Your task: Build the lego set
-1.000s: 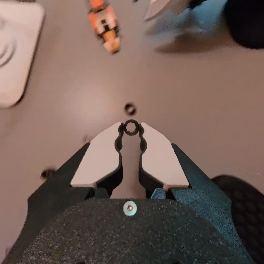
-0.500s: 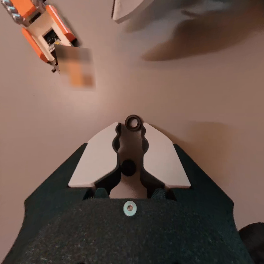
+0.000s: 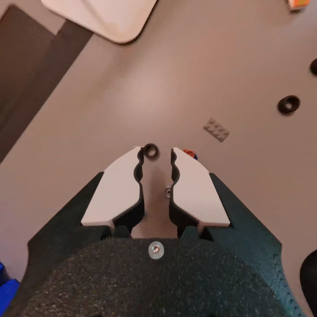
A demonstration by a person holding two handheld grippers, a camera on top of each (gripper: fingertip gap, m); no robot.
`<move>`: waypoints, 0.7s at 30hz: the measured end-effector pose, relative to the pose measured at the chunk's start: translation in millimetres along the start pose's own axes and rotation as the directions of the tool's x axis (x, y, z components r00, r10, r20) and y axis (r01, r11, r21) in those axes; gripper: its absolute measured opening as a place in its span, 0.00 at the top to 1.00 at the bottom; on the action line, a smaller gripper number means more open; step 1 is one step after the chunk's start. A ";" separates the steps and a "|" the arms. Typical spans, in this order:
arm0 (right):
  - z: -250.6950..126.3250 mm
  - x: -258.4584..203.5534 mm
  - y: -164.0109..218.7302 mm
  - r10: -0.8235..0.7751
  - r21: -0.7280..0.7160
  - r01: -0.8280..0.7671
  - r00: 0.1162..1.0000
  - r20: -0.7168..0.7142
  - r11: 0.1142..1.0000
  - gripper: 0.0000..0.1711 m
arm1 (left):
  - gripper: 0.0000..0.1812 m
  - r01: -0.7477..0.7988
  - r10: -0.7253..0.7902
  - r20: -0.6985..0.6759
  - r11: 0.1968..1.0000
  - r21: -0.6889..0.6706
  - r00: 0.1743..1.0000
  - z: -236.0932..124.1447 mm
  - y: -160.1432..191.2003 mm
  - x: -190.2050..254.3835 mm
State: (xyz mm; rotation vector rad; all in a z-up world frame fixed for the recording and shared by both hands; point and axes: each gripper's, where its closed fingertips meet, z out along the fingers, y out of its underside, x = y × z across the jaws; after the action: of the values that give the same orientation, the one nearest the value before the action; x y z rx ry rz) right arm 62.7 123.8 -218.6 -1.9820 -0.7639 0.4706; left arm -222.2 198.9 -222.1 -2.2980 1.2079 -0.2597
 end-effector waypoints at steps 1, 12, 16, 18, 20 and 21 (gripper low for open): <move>0.0 0.1 0.5 -0.001 -0.002 0.001 1.000 -0.001 1.000 0.81 | 0.83 0.016 -0.016 -0.005 1.000 -0.012 1.000 4.3 7.0 -3.0; 0.2 3.0 3.1 0.014 -0.008 -0.014 1.000 -0.008 1.000 0.81 | 0.89 0.024 -0.024 -0.007 0.999 0.030 1.000 25.5 5.2 -1.1; -1.6 4.9 0.7 0.017 0.003 -0.017 1.000 -0.011 1.000 0.81 | 1.00 -0.101 0.113 -0.055 0.978 0.181 0.992 0.7 -40.1 41.1; -2.3 6.2 -0.3 0.016 0.006 -0.016 1.000 -0.015 1.000 0.81 | 1.00 -0.179 0.209 -0.106 0.954 0.240 0.972 -7.8 -64.3 79.8; -3.1 8.2 -0.7 0.017 0.008 -0.016 1.000 -0.021 1.000 0.81 | 1.00 -0.281 0.311 -0.089 0.927 0.249 0.946 -5.3 -82.3 109.3; -3.7 9.1 -0.8 0.019 0.009 -0.019 1.000 -0.023 1.000 0.81 | 1.00 -0.322 0.350 -0.078 0.914 0.244 0.934 -1.1 -88.9 119.1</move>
State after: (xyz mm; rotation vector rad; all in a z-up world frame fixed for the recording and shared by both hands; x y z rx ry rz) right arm 71.3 128.0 -216.2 -1.9848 -0.7279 0.4604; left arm -90.2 143.2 -182.4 -1.8627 1.5256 -0.3913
